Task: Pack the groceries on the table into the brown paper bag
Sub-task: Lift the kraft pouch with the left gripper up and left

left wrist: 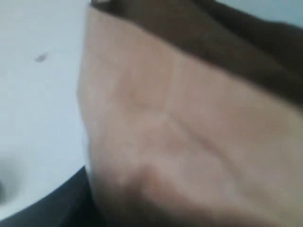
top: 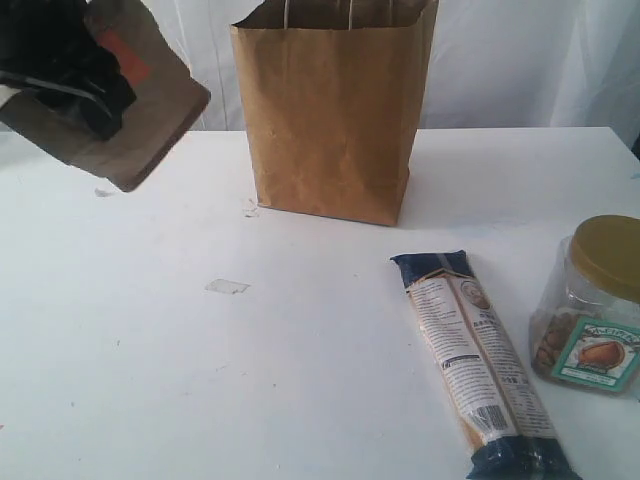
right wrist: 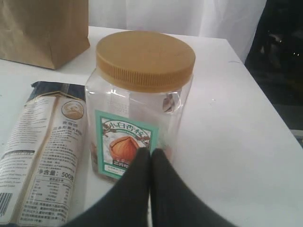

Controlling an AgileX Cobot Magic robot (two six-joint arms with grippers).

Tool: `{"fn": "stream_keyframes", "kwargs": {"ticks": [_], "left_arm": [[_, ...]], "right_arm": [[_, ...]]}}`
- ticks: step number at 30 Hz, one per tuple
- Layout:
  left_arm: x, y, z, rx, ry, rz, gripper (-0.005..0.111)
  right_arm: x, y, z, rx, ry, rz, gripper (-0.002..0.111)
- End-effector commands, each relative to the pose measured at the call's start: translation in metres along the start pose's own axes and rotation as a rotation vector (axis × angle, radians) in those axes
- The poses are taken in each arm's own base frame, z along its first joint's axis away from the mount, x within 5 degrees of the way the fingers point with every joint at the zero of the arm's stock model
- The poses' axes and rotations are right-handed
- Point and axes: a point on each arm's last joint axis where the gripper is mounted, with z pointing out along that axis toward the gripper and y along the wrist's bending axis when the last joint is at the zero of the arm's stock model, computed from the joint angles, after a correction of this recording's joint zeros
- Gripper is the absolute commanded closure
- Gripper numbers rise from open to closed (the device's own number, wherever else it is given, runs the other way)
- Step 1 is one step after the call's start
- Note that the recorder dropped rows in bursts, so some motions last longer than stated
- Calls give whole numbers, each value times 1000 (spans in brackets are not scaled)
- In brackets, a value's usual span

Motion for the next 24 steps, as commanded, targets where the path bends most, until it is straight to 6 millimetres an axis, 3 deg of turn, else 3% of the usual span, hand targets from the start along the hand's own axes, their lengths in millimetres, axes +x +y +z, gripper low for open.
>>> {"fn": "stream_keyframes", "kwargs": {"ticks": [1,5,12,17,21,24], "left_arm": [[-8,14,-12,-149,-115,-3,107],[-23,39,-20,-322,-327,-95,107],[-35,90,-40,-304,-711,-271,107],[-43,130,-28,-266,-953,-498,107],[-52,131,-26,-213,-1062,-566,107],[-58,114,-36,-166,-1097,-547,107]], "right_arm": [[0,0,0,7,-6,-3,108],[0,0,0,7,-6,-3,108],[0,0,0,7,-6,-3,108],[0,0,0,7,-6,-3,108],[0,0,0,7,-6,-3,108],[0,0,0,7,-6,-3,108]]}}
